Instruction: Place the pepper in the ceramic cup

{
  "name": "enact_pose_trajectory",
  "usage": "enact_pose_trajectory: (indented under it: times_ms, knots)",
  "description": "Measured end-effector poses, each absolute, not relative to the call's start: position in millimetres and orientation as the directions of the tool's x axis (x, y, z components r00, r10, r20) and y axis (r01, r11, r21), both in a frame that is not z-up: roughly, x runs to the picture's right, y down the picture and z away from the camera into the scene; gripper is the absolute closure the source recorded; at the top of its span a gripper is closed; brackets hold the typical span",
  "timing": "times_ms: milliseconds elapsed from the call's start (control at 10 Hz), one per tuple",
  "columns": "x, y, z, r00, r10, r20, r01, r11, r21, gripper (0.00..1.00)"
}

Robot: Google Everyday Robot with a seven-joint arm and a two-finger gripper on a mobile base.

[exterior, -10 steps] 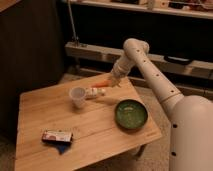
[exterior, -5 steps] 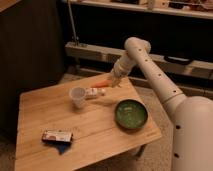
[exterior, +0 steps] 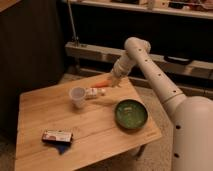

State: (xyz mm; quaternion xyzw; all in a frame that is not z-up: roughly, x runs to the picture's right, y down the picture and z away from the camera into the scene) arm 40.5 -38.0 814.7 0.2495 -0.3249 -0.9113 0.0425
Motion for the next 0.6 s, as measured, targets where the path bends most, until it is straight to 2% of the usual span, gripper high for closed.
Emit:
enact_pose_trajectory:
  times_ms: [300, 600]
  knots:
    - [59, -33, 774, -0.77, -0.382, -0.512, -0.071, -0.746, 0.662, 1.0]
    - [63, -31, 762, -0.733, -0.423, -0.533, -0.074, -0.729, 0.68, 1.0]
